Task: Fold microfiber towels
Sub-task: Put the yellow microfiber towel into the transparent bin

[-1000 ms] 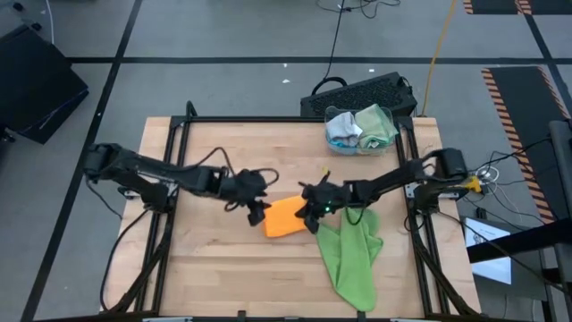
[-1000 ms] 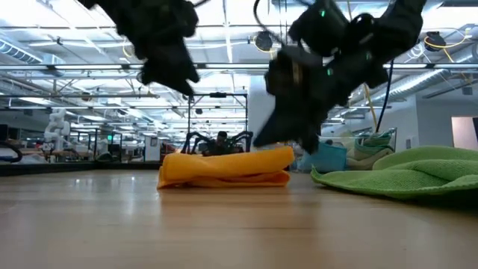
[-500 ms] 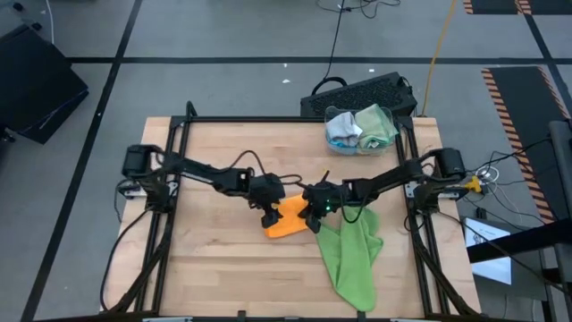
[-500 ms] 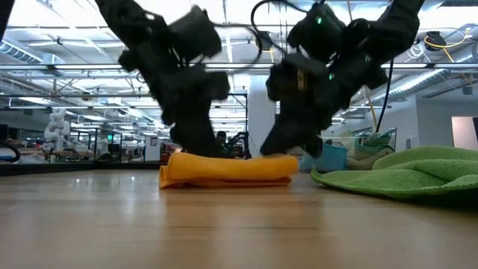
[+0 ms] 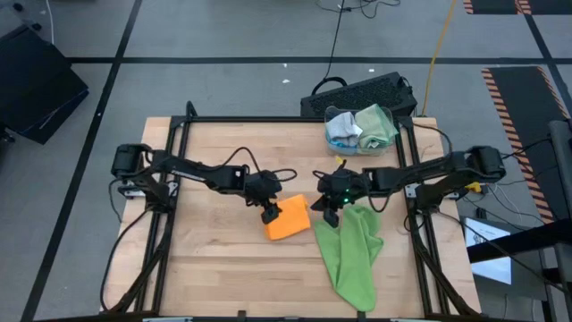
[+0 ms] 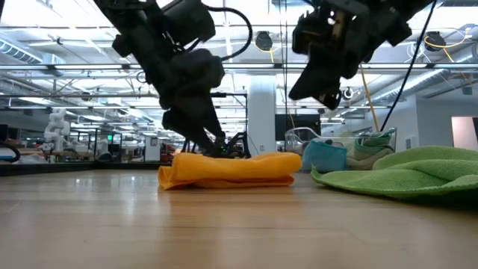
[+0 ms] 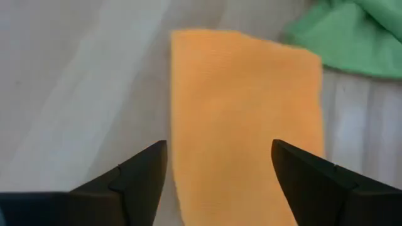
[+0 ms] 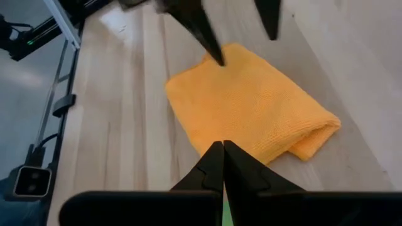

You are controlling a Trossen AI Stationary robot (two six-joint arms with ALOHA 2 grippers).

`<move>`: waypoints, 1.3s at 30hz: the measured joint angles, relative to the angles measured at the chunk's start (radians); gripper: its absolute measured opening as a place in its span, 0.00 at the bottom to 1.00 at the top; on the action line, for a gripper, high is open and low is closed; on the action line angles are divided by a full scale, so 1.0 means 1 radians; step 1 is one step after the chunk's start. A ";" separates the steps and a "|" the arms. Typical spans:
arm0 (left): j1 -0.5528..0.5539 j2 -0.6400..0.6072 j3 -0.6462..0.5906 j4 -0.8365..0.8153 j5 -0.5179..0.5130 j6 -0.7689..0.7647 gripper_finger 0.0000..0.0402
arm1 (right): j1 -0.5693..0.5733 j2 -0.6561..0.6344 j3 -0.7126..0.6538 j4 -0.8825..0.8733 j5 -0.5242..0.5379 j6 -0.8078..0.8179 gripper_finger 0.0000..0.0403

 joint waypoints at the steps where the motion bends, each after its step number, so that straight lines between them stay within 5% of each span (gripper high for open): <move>1: 0.007 0.002 0.000 0.005 -0.008 -0.003 0.72 | -0.002 -0.013 0.000 -0.010 0.000 -0.002 0.00; 7: 0.036 0.099 -0.003 0.025 0.068 0.016 0.85 | -0.024 -0.049 0.000 -0.036 -0.024 -0.031 0.00; 12: 0.045 0.174 0.003 0.085 0.110 -0.004 0.85 | -0.042 -0.049 0.000 -0.029 -0.083 -0.032 0.00; 17: 0.010 0.207 0.003 0.143 0.110 0.071 0.68 | -0.042 -0.049 0.000 -0.032 -0.111 -0.032 0.00; 27: -0.047 0.227 0.003 0.188 0.084 0.143 0.07 | -0.052 -0.049 0.000 -0.029 -0.105 -0.027 0.00; 33: -0.030 0.150 0.006 0.159 0.043 0.073 0.07 | -0.076 -0.049 0.000 -0.046 -0.105 0.023 0.02; 39: -0.016 0.029 0.016 0.182 0.069 -0.002 0.04 | -0.117 -0.060 0.000 -0.014 -0.106 0.025 0.22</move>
